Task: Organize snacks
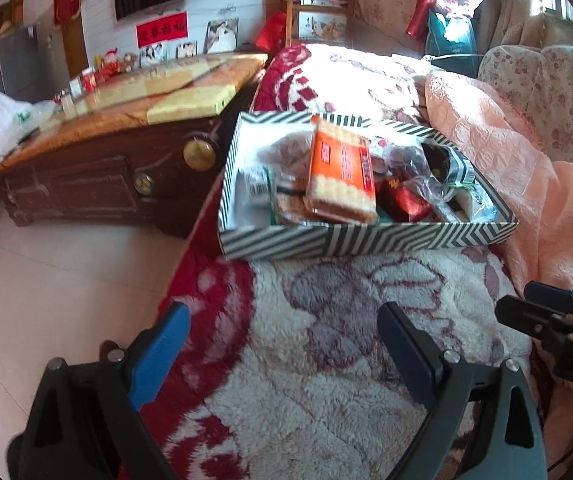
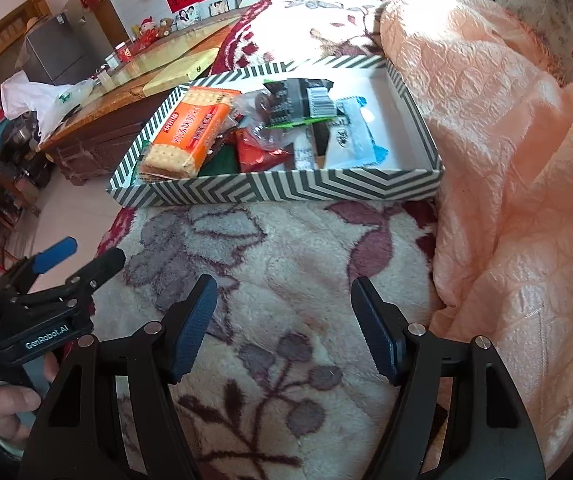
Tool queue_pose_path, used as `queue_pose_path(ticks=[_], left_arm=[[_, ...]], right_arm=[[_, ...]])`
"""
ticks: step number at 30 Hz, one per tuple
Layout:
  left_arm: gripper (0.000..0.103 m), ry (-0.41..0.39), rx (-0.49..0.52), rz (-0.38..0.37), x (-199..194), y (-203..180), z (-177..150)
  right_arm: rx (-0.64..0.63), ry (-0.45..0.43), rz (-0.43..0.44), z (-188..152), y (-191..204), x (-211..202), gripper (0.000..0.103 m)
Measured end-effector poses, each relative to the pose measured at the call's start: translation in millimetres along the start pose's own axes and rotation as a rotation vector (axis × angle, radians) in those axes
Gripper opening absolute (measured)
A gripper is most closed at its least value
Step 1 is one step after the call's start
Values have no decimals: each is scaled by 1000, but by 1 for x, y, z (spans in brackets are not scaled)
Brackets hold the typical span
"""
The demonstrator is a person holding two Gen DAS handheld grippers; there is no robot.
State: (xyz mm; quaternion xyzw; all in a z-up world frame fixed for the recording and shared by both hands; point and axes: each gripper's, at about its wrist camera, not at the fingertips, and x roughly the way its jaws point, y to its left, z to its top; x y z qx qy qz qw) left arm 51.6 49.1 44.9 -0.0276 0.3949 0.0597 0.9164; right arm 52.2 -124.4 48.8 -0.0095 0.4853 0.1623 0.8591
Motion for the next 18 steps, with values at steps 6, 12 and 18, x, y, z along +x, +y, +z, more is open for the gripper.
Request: queue_pose_path(ticks=[6, 12, 18], left_arm=[[96, 18, 25, 27, 2, -6, 14], [96, 1, 0, -20, -1, -4, 27], [103, -17, -20, -62, -2, -3, 40]], right_arm=[[7, -35, -40, 8, 6, 5, 70], [-20, -58, -47, 21, 14, 1, 71], [-34, -72, -59, 26, 15, -1, 71]])
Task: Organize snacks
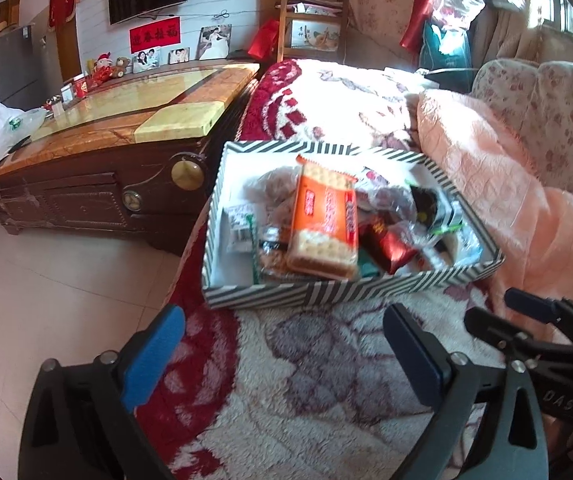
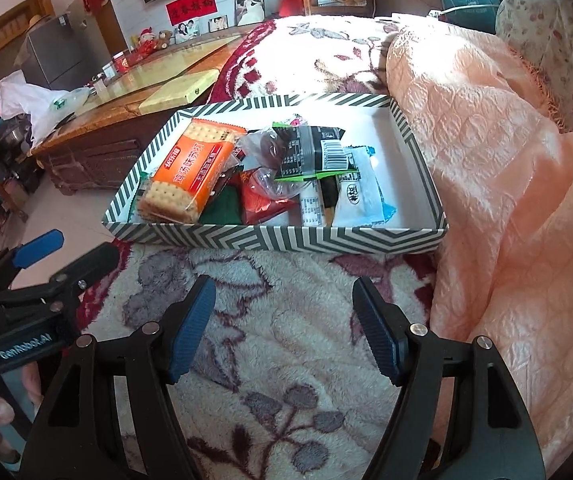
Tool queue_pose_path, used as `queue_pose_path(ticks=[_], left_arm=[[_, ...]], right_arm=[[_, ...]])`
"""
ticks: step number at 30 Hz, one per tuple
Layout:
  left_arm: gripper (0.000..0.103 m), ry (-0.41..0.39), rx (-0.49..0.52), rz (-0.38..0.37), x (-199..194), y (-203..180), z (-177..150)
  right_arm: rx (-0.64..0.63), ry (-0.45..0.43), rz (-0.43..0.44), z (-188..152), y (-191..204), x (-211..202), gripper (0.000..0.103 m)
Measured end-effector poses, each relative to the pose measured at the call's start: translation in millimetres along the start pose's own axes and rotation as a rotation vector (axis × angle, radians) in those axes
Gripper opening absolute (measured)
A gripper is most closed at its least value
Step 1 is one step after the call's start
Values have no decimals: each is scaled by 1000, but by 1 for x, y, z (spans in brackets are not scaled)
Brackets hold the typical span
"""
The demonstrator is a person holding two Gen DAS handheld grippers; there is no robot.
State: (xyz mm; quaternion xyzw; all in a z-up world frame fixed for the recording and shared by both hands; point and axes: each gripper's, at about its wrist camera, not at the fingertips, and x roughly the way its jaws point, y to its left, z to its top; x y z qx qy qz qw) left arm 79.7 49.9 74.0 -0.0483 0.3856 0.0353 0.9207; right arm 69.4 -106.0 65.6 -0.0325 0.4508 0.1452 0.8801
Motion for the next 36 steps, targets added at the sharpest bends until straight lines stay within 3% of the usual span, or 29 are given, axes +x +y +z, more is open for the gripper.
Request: queue_pose_path(ticks=[8, 13, 36], left_arm=[[103, -5, 12, 9, 4, -7, 11], [103, -16, 69, 78, 7, -16, 17], [103, 0, 58, 40, 14, -16, 20]], right_arm=[[-17, -4, -10, 14, 0, 6, 72], [-31, -8, -8, 21, 2, 8, 71], [-14, 7, -2, 22, -4, 14, 71]])
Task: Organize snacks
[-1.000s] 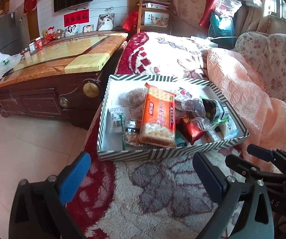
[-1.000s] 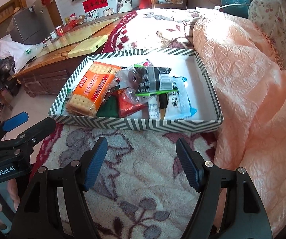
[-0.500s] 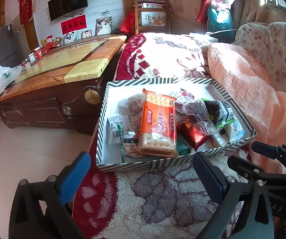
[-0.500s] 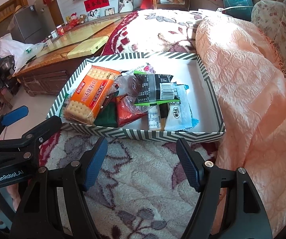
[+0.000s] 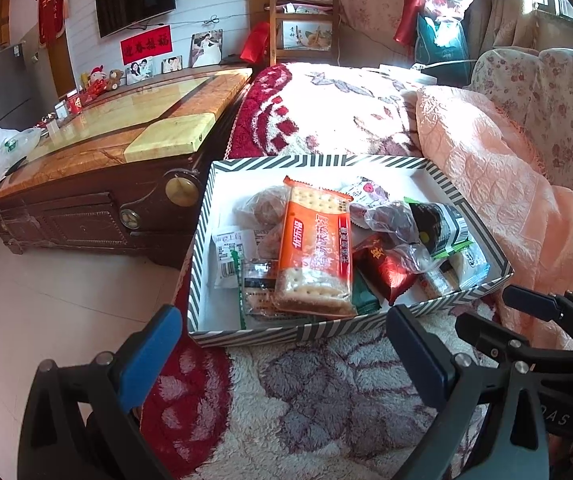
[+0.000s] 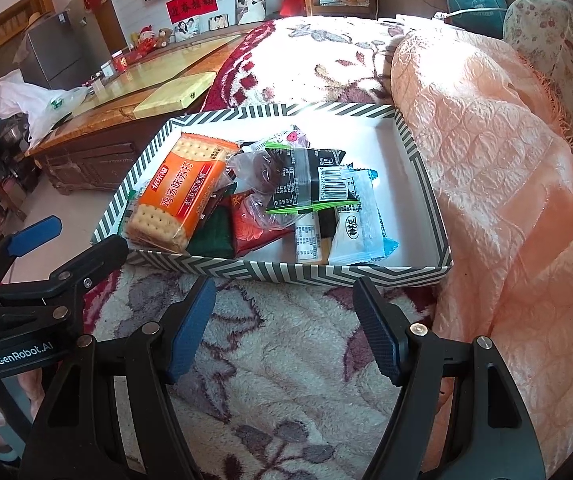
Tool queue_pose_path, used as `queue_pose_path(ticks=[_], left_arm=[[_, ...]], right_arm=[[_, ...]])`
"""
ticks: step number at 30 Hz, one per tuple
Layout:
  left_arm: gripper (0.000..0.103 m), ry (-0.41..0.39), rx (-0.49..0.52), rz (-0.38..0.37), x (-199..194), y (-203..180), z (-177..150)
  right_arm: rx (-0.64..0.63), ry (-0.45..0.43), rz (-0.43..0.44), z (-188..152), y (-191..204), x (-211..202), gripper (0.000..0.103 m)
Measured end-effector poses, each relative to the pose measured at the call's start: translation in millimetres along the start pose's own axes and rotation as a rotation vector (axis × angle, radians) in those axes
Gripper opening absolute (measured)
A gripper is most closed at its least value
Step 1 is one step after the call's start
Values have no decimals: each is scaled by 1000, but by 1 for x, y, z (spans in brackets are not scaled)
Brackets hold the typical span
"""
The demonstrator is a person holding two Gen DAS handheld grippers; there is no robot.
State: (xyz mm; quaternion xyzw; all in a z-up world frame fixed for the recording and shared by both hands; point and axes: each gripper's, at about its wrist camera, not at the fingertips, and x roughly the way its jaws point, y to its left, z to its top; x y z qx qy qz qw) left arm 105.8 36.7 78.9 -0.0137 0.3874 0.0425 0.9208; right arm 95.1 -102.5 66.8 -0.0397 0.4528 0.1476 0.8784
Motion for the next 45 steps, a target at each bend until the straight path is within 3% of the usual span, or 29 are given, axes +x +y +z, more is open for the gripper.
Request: queue_pose_path(ticks=[45], left_arm=[[103, -17, -3, -10, 4, -1, 4]], right_arm=[[3, 20, -4, 4, -1, 7, 71]])
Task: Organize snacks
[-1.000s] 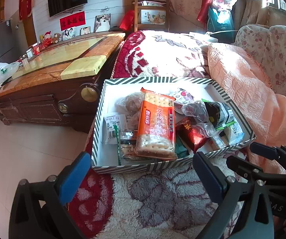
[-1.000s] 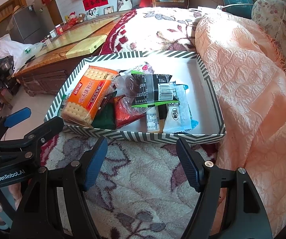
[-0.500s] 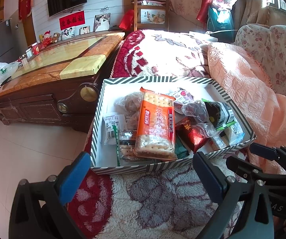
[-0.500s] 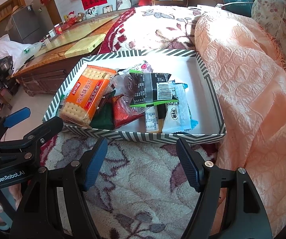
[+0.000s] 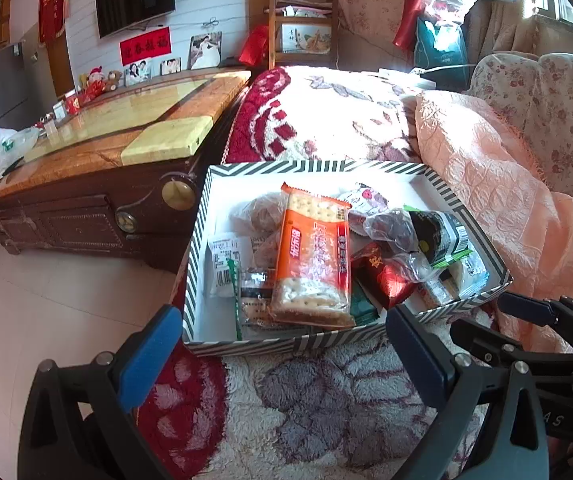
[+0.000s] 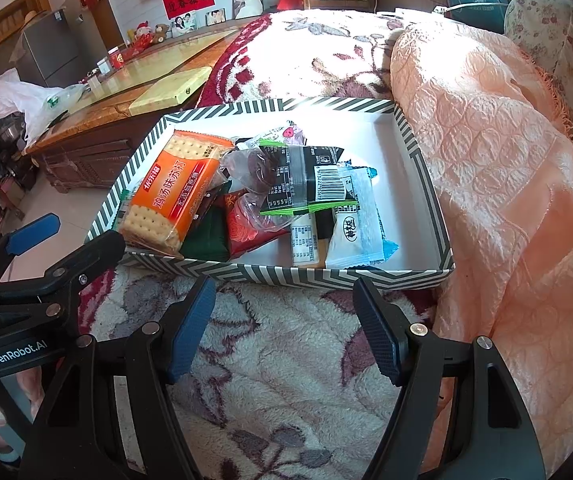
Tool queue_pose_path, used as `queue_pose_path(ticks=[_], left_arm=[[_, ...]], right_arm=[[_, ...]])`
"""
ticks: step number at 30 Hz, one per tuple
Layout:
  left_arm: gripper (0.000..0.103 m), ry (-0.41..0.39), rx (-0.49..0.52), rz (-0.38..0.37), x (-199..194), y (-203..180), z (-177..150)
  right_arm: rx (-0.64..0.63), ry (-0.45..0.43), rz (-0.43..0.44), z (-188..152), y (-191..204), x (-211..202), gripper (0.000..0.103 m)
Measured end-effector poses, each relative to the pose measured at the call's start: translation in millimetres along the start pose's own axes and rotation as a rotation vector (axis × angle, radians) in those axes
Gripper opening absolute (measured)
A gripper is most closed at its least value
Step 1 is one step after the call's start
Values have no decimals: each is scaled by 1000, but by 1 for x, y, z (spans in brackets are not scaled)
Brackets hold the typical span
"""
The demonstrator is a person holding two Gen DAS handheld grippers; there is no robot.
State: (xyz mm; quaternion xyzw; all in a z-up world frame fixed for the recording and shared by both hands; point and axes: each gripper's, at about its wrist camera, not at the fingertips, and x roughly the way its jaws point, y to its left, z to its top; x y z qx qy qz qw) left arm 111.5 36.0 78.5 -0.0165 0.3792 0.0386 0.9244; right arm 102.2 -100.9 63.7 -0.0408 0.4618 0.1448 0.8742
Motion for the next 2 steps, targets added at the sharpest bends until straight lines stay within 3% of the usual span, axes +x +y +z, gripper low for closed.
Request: queue_pose_path(ticks=[2], left_arm=[[103, -2, 4, -1, -1, -1, 0]], right_arm=[[0, 0, -1, 0, 0, 0, 71]])
